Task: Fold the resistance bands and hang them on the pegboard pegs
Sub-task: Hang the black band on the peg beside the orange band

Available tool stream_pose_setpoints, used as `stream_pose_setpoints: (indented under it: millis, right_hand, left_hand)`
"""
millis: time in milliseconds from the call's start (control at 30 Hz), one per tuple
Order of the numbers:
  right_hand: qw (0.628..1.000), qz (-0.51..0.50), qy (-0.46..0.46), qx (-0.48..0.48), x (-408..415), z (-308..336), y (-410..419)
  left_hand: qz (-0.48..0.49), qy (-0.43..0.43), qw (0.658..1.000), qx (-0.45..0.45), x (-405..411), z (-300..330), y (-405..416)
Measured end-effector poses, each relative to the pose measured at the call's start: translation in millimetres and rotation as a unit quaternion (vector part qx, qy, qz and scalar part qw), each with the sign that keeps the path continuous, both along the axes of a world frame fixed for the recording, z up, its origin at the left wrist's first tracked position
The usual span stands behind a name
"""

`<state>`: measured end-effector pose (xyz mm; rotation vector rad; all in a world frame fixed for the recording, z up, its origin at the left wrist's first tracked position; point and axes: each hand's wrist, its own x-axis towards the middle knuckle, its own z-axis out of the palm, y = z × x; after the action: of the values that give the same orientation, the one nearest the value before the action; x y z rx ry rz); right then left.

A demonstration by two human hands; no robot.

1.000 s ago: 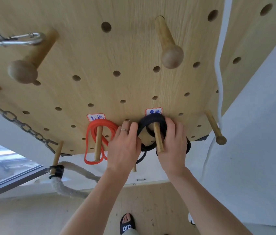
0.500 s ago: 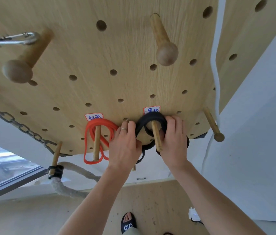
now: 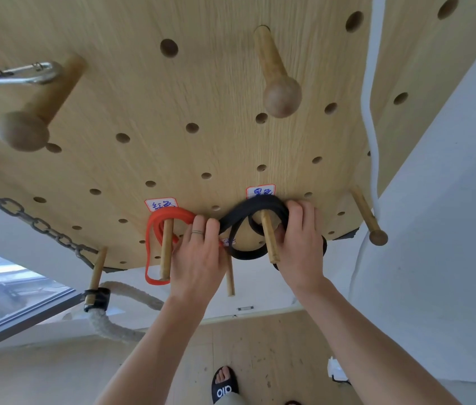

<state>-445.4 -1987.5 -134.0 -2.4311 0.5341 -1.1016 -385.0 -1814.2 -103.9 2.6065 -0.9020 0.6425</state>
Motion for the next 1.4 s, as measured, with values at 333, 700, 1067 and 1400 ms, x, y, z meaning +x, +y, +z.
stream_pose_setpoints:
  millis: [333, 700, 1067, 1400]
  right_hand:
    - [1.000, 0.011, -0.003, 0.028, 0, 1, 4]
    - [1.000, 0.008, -0.005, 0.029, 1, 1, 4]
    - [1.000, 0.013, 0.000, 0.010, 2, -3, -2]
    - [1.000, 0.021, 0.008, 0.013, 0, -1, -3]
  left_hand:
    - [0.025, 0.014, 1.000, 0.006, -9, -11, -10]
    - [0.038, 0.080, 0.996, -0.028, -14, -15, -34]
    - [0.029, 0.122, 0.991, -0.057, -15, -28, -53]
    - [0.039, 0.115, 0.991, -0.053, -21, -44, -48]
